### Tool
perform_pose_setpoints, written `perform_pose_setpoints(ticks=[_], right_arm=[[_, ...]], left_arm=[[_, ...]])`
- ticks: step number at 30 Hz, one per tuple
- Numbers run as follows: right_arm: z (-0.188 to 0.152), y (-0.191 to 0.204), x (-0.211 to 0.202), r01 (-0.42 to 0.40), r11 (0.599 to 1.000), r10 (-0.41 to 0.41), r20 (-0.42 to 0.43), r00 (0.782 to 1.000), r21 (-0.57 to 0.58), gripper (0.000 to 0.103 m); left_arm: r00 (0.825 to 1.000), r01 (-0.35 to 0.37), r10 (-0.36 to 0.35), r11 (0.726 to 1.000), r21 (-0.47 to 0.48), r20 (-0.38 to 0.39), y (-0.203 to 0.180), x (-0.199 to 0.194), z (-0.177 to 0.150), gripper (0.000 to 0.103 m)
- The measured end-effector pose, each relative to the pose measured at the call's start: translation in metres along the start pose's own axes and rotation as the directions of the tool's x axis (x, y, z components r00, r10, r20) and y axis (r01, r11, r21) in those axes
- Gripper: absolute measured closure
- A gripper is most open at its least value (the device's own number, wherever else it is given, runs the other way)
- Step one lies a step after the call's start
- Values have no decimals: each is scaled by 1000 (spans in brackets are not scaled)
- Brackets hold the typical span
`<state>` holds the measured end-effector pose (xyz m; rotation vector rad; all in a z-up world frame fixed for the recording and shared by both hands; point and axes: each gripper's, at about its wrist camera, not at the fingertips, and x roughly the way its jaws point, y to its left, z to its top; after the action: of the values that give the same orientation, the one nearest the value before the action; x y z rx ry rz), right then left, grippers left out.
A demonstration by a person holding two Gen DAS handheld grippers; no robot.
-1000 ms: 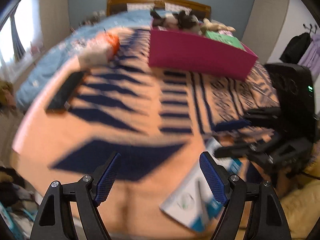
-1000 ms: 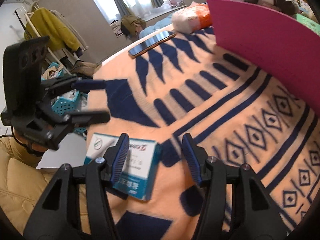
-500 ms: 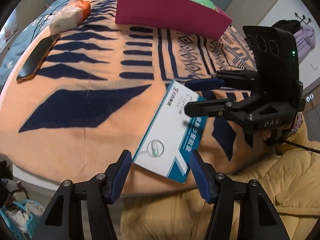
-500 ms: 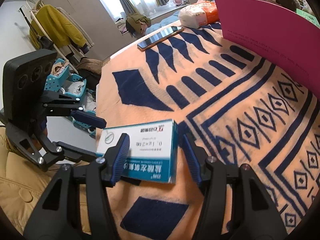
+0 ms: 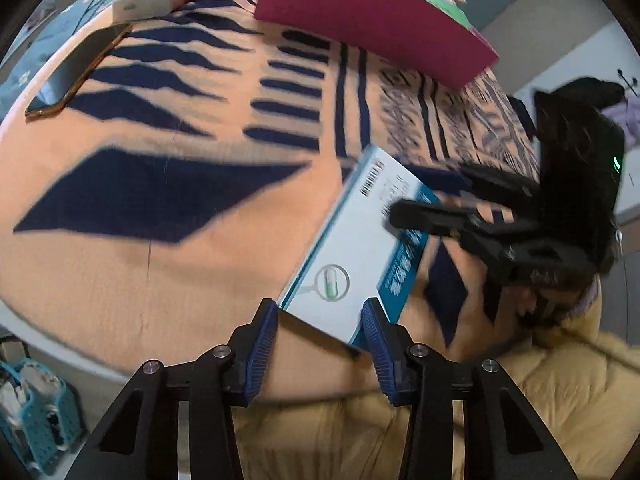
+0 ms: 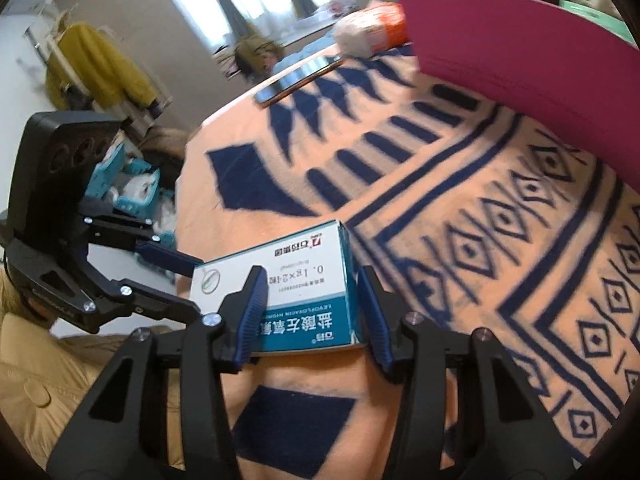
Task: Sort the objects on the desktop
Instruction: 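Close both grippers on the ends of the medicine box, then lift the medicine box with both grippers toward the pink box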
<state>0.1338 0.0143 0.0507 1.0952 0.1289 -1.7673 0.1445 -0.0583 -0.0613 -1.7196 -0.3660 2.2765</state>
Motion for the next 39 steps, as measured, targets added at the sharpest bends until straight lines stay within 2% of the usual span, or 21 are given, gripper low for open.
perform_pose_setpoints(ticks=[5, 9, 13, 17, 20, 27, 39], right_arm=[[3, -18, -14, 38, 994, -46, 73, 996, 107, 53], [4, -35, -15, 39, 979, -60, 99, 993, 202, 53], [2, -43, -16, 41, 969, -70, 112, 991, 243, 53], [1, -50, -20, 34, 962, -71, 127, 989, 272, 53], [1, -52, -21, 32, 961, -70, 127, 989, 276, 53], [2, -58, -17, 22, 957, -60, 125, 990, 289, 53], [6, -53, -24, 61, 955, -109, 152, 982, 290, 53]], left_arm=[[993, -70, 66, 997, 40, 97, -3, 4, 43, 58], [985, -105, 95, 992, 70, 142, -4, 11, 82, 58], [980, -126, 109, 987, 95, 169, -10, 15, 102, 58], [984, -95, 78, 990, 107, 157, -8, 18, 99, 58], [986, -98, 82, 990, 105, 147, -4, 18, 90, 58], [991, -32, 19, 995, 96, 132, -2, 22, 81, 58], [985, -44, 24, 993, 113, 174, -10, 18, 90, 58]])
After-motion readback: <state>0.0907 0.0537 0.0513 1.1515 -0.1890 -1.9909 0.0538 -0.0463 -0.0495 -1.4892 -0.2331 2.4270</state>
